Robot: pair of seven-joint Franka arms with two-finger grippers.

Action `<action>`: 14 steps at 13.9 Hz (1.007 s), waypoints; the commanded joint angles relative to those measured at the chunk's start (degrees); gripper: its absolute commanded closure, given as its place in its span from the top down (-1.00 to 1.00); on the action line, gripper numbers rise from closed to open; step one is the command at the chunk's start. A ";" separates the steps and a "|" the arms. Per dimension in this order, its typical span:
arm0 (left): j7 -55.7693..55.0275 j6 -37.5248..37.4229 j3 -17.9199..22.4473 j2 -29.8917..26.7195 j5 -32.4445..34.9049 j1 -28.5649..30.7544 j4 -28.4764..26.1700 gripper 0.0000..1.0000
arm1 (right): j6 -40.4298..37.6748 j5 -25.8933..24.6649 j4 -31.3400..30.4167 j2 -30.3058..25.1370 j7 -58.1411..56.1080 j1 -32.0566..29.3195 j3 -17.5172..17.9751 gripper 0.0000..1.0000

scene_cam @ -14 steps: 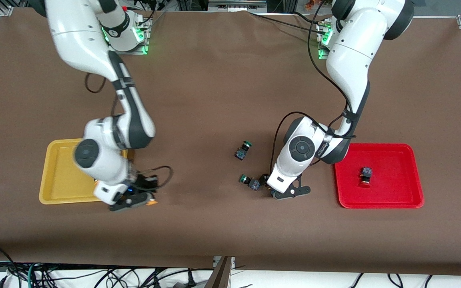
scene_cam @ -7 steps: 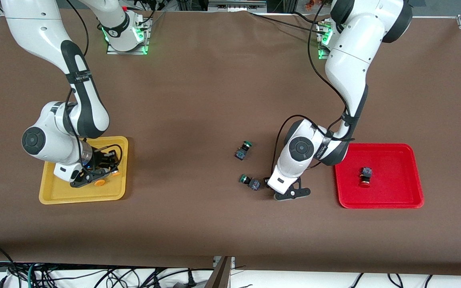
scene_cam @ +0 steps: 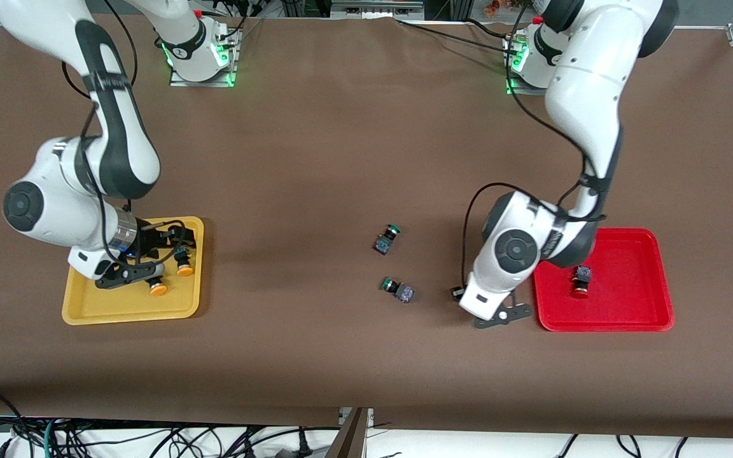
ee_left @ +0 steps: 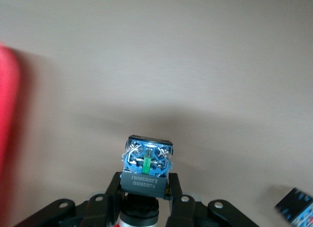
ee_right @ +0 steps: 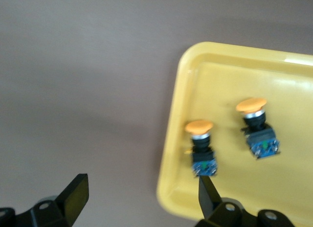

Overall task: Place red and yellow buttons in trays
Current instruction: 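Carry the red button to the red tray with the left gripper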

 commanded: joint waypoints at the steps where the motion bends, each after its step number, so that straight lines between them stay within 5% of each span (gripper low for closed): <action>1: 5.78 -10.11 -0.32 -6.72 1.61 3.49 -2.23 -0.92 | -7.08 -3.63 2.78 -4.93 7.18 1.90 0.15 0.99; 4: 24.59 -17.17 -0.32 -9.63 1.52 10.42 -2.41 -0.91 | -13.84 -7.15 2.88 -11.08 13.68 3.48 0.24 0.99; 9: 49.39 -17.36 -0.23 -9.47 1.61 23.44 -2.59 -0.80 | -19.66 -10.50 2.96 -17.68 13.97 3.49 0.15 0.99; 11: 52.41 -13.34 -0.32 -6.76 1.61 26.87 -3.28 -0.80 | -20.63 -12.78 3.05 -17.69 13.88 3.14 0.68 0.99; 14: 54.51 2.89 -0.23 -6.65 1.61 29.35 -13.97 -0.79 | -21.07 -13.31 4.10 -17.69 13.79 0.06 4.11 0.99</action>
